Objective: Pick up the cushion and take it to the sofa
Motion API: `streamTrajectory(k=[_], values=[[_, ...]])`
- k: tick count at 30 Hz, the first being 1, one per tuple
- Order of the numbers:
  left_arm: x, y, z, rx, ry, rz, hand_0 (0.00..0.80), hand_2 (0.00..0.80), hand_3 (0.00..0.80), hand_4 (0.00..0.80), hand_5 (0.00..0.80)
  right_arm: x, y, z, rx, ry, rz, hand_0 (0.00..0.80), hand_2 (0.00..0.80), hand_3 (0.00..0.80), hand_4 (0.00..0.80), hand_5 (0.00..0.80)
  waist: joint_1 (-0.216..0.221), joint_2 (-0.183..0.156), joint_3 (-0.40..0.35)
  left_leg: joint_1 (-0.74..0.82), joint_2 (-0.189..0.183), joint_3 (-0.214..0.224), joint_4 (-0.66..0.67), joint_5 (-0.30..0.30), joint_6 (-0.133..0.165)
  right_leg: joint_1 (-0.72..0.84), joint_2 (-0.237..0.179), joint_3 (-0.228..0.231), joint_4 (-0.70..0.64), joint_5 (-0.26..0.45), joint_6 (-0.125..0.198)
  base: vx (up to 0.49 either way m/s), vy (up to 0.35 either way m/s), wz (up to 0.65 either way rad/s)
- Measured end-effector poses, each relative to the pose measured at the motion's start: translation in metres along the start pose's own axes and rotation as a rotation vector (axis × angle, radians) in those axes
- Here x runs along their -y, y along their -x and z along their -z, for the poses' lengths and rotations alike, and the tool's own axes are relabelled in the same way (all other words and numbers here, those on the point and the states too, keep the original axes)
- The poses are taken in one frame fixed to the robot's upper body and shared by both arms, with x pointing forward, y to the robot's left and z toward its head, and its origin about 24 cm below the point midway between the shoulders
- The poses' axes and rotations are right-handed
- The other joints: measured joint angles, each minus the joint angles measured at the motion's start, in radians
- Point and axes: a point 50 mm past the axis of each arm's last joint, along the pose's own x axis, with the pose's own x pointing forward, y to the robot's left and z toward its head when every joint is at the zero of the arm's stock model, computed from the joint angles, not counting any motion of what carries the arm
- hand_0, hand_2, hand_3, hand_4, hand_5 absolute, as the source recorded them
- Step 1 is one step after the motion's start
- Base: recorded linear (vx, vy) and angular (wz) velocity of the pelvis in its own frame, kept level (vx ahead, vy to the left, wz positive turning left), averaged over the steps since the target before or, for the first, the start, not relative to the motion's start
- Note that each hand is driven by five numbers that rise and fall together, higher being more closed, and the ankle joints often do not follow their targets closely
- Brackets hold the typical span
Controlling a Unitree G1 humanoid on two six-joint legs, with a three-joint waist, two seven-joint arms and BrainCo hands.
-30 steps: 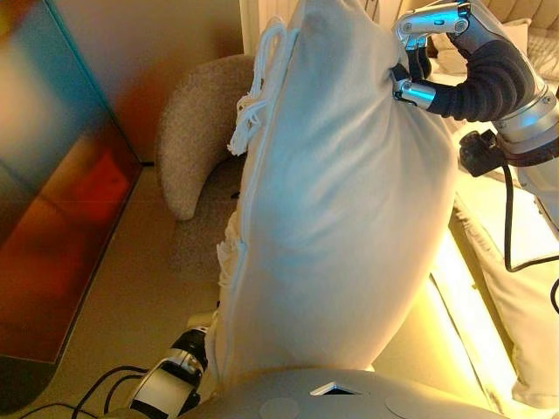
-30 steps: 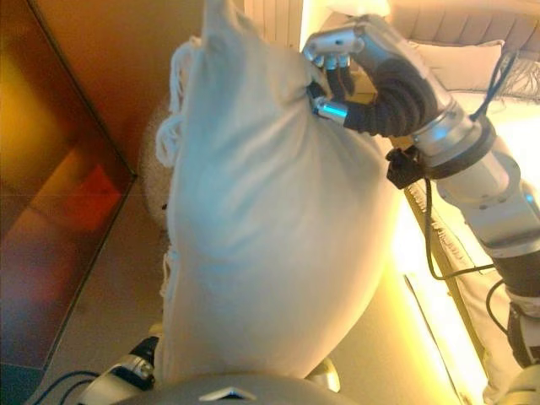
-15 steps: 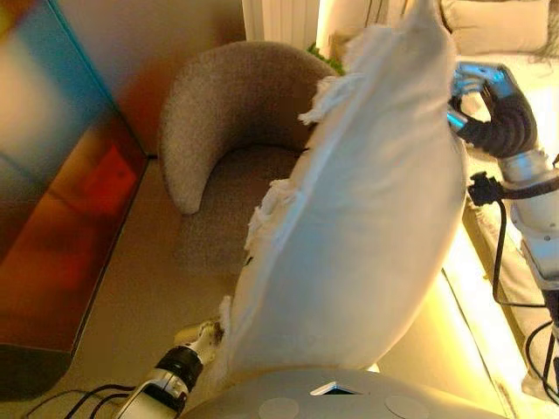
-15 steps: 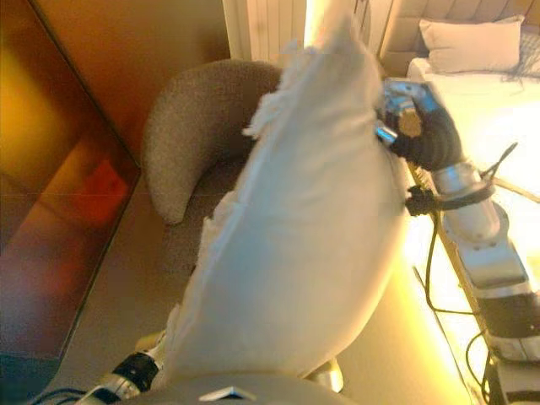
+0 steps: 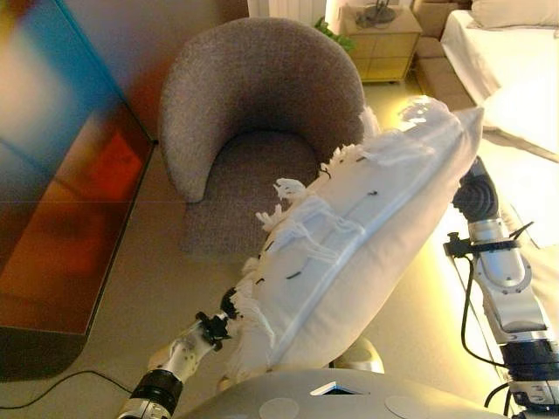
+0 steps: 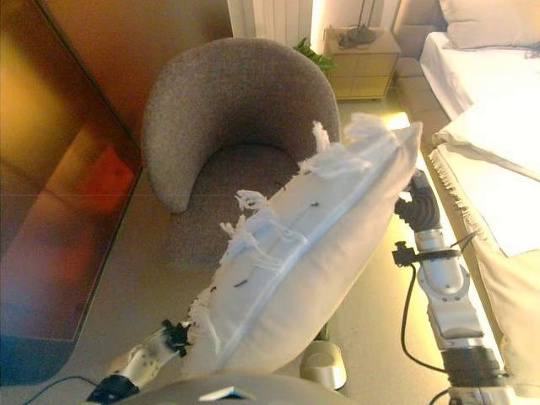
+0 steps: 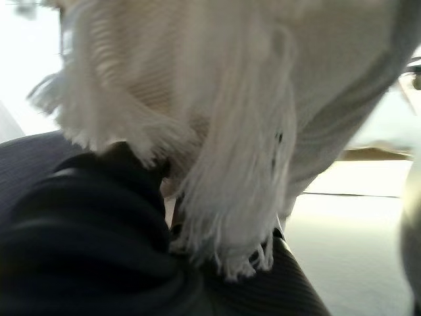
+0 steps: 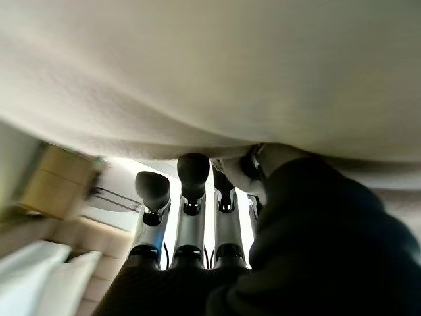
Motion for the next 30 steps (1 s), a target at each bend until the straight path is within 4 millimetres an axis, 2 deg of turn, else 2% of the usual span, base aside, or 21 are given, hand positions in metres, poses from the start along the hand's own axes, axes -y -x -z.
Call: streamTrajectory(k=[2, 4, 6, 10, 11, 12, 13, 14, 15, 16, 17, 18, 19, 20, 22, 24, 25, 26, 27, 28, 30], values=[[-0.001, 0.004, 0.0, 0.012, 0.018, -0.007, 0.8, 0.8, 0.8, 0.8, 0.8, -0.005, 0.004, 0.009, -0.042, -0.016, 0.001, 0.8, 0.8, 0.8, 0.8, 0.8, 0.013, -0.001, 0.002, -0.001, 0.014, -0.017, 0.017, 0.0, 0.011, 0.002, 0.012, 0.004, 0.0, -0.006, -0.01, 0.109, -0.243, -0.13], [-0.003, 0.006, 0.001, 0.023, 0.033, -0.024, 0.8, 0.8, 0.8, 0.8, 0.8, -0.007, 0.005, 0.014, -0.068, -0.019, -0.002, 0.8, 0.8, 0.8, 0.8, 0.8, 0.018, -0.005, 0.006, -0.002, 0.027, -0.039, 0.033, 0.002, 0.043, 0.006, 0.026, 0.006, 0.0, -0.015, -0.022, 0.098, -0.232, -0.12], [-0.003, 0.007, -0.002, 0.055, 0.042, -0.033, 0.8, 0.8, 0.8, 0.8, 0.8, -0.009, 0.006, 0.016, -0.082, -0.021, -0.007, 0.8, 0.8, 0.8, 0.8, 0.8, 0.019, -0.013, 0.012, -0.004, 0.04, -0.058, 0.061, 0.012, 0.06, 0.011, 0.038, 0.016, -0.003, -0.023, -0.034, 0.089, -0.23, -0.2], [-0.001, 0.009, -0.017, 0.152, -0.027, -0.063, 0.8, 0.8, 0.8, 0.8, 0.8, -0.015, 0.007, 0.018, -0.092, -0.044, -0.017, 0.8, 0.8, 0.8, 0.8, 0.8, 0.039, -0.044, 0.025, -0.055, 0.068, -0.111, 0.204, 0.052, 0.108, 0.004, 0.056, 0.028, 0.013, -0.036, -0.052, 0.093, -0.228, -0.38], [-0.001, 0.01, -0.02, 0.179, -0.029, -0.065, 0.8, 0.8, 0.8, 0.8, 0.8, -0.016, 0.008, 0.018, -0.094, -0.051, -0.017, 0.8, 0.8, 0.8, 0.8, 0.8, 0.041, -0.05, 0.027, -0.072, 0.077, -0.128, 0.236, 0.074, 0.102, -0.002, 0.061, 0.027, 0.024, -0.04, -0.059, 0.126, -0.225, -0.28], [0.0, 0.01, -0.023, 0.203, -0.04, -0.07, 0.8, 0.8, 0.8, 0.8, 0.8, -0.019, 0.008, 0.019, -0.098, -0.063, -0.018, 0.8, 0.8, 0.8, 0.8, 0.8, 0.042, -0.056, 0.029, -0.087, 0.085, -0.154, 0.27, 0.097, 0.085, -0.01, 0.068, 0.03, 0.049, -0.056, -0.081, 0.138, -0.239, -0.19], [-0.001, 0.01, -0.026, 0.228, -0.043, -0.08, 0.8, 0.8, 0.8, 0.8, 0.8, -0.024, 0.009, 0.021, -0.105, -0.079, -0.021, 0.8, 0.8, 0.8, 0.8, 0.8, 0.04, -0.065, 0.032, -0.099, 0.093, -0.17, 0.305, 0.133, 0.049, -0.014, 0.076, 0.03, 0.063, -0.073, -0.104, 0.14, -0.225, -0.19], [-0.001, 0.011, -0.028, 0.25, -0.038, -0.091, 0.8, 0.8, 0.8, 0.8, 0.8, -0.029, 0.01, 0.022, -0.112, -0.094, -0.029, 0.8, 0.8, 0.8, 0.8, 0.8, 0.04, -0.079, 0.032, -0.115, 0.097, -0.191, 0.341, 0.183, 0.023, -0.01, 0.08, 0.034, 0.061, -0.078, -0.111, 0.121, -0.184, -0.3], [-0.001, 0.011, -0.03, 0.273, -0.033, -0.097, 0.8, 0.8, 0.8, 0.8, 0.8, -0.033, 0.01, 0.023, -0.114, -0.105, -0.036, 0.8, 0.8, 0.8, 0.8, 0.8, 0.052, -0.089, 0.031, -0.147, 0.094, -0.241, 0.387, 0.229, 0.03, -0.006, 0.086, 0.034, 0.056, -0.083, -0.116, 0.107, -0.157, -0.36], [-0.001, 0.012, -0.033, 0.294, -0.039, -0.099, 0.8, 0.8, 0.8, 0.8, 0.8, -0.035, 0.01, 0.023, -0.117, -0.116, -0.029, 0.8, 0.8, 0.8, 0.8, 0.8, 0.057, -0.104, 0.039, -0.193, 0.081, -0.307, 0.452, 0.257, 0.033, -0.006, 0.087, 0.046, 0.056, -0.089, -0.128, 0.089, -0.129, -0.43], [0.0, 0.01, -0.032, 0.302, -0.032, -0.097, 0.8, 0.8, 0.8, 0.8, 0.8, -0.037, 0.011, 0.026, -0.13, -0.118, -0.03, 0.8, 0.8, 0.8, 0.8, 0.8, 0.069, -0.117, 0.045, -0.231, 0.043, -0.355, 0.513, 0.234, 0.015, -0.003, 0.084, 0.065, 0.051, -0.095, -0.139, 0.084, -0.108, -0.46], [0.001, 0.009, -0.03, 0.306, -0.025, -0.095, 0.8, 0.8, 0.8, 0.8, 0.8, -0.038, 0.011, 0.027, -0.137, -0.117, -0.029, 0.8, 0.8, 0.8, 0.8, 0.8, 0.077, -0.129, 0.052, -0.255, -0.005, -0.37, 0.544, 0.187, 0.002, 0.003, 0.077, 0.094, 0.044, -0.099, -0.146, 0.085, -0.083, -0.52], [0.003, 0.009, -0.027, 0.309, -0.016, -0.094, 0.8, 0.8, 0.8, 0.8, 0.8, -0.038, 0.011, 0.027, -0.139, -0.113, -0.031, 0.8, 0.8, 0.8, 0.8, 0.8, 0.083, -0.137, 0.056, -0.277, -0.057, -0.359, 0.54, 0.165, 0.006, 0.005, 0.069, 0.104, 0.037, -0.102, -0.15, 0.077, -0.041, -0.47], [0.004, 0.009, -0.025, 0.311, -0.012, -0.092, 0.8, 0.8, 0.8, 0.8, 0.8, -0.037, 0.011, 0.028, -0.141, -0.109, -0.028, 0.8, 0.8, 0.8, 0.8, 0.8, 0.087, -0.136, 0.059, -0.295, -0.085, -0.34, 0.518, 0.166, 0.009, 0.013, 0.072, 0.102, 0.022, -0.102, -0.15, 0.071, -0.01, -0.46], [0.005, 0.009, -0.026, 0.314, -0.019, -0.094, 0.8, 0.8, 0.8, 0.8, 0.8, -0.039, 0.012, 0.028, -0.147, -0.113, -0.019, 0.8, 0.8, 0.8, 0.8, 0.8, 0.094, -0.117, 0.059, -0.307, -0.097, -0.304, 0.426, 0.175, 0.041, 0.024, 0.095, 0.092, 0.013, -0.102, -0.149, 0.093, 0.018, -0.32], [0.004, 0.01, -0.03, 0.323, -0.033, -0.107, 0.8, 0.8, 0.8, 0.8, 0.8, -0.043, 0.013, 0.029, -0.154, -0.119, -0.025, 0.8, 0.8, 0.8, 0.8, 0.8, 0.093, -0.118, 0.06, -0.311, -0.107, -0.303, 0.339, 0.156, 0.034, 0.026, 0.1, 0.082, 0.005, -0.104, -0.147, 0.161, 0.042, -0.12], [0.005, 0.008, -0.029, 0.332, -0.026, -0.106, 0.8, 0.8, 0.8, 0.8, 0.8, -0.042, 0.011, 0.029, -0.151, -0.111, -0.027, 0.8, 0.8, 0.8, 0.8, 0.8, 0.098, -0.089, 0.06, -0.314, -0.098, -0.308, 0.239, 0.156, 0.036, 0.023, 0.129, 0.078, 0.01, -0.13, -0.109, 0.188, 0.045, -0.22], [0.011, 0.002, -0.026, 0.352, -0.011, -0.081, 0.8, 0.8, 0.8, 0.8, 0.8, -0.035, 0.004, 0.026, -0.129, -0.08, -0.03, 0.8, 0.8, 0.8, 0.8, 0.8, 0.101, -0.002, 0.072, -0.313, -0.019, -0.317, 0.163, 0.151, 0.016, -0.026, 0.187, 0.058, 0.202, -0.19, -0.163, 0.239, 0.054, -0.13], [0.015, 0.001, -0.032, 0.361, -0.032, -0.062, 0.8, 0.8, 0.8, 0.8, 0.8, -0.029, 0.003, 0.025, -0.124, -0.059, -0.02, 0.8, 0.8, 0.8, 0.8, 0.8, 0.094, 0.031, 0.087, -0.299, 0.005, -0.333, 0.123, 0.15, 0.013, -0.026, 0.204, 0.068, 0.287, -0.285, -0.194, 0.266, 0.061, -0.09], [0.014, 0.0, -0.037, 0.369, -0.039, -0.081, 0.8, 0.8, 0.8, 0.8, 0.8, -0.035, 0.004, 0.034, -0.176, -0.077, -0.012, 0.8, 0.8, 0.8, 0.8, 0.8, 0.113, 0.015, 0.105, -0.299, 0.011, -0.342, 0.153, 0.137, -0.031, 0.003, 0.217, 0.11, 0.299, -0.3, -0.19, 0.304, 0.063, 0.15], [0.012, 0.005, -0.042, 0.386, -0.063, -0.105, 0.8, 0.8, 0.8, 0.8, 0.8, -0.046, 0.012, 0.041, -0.225, -0.099, -0.034, 0.8, 0.8, 0.8, 0.8, 0.8, 0.129, -0.034, 0.106, -0.326, -0.057, -0.35, 0.124, 0.143, -0.026, 0.02, 0.182, 0.178, 0.288, -0.299, -0.181, 0.314, 0.07, 0.06]])
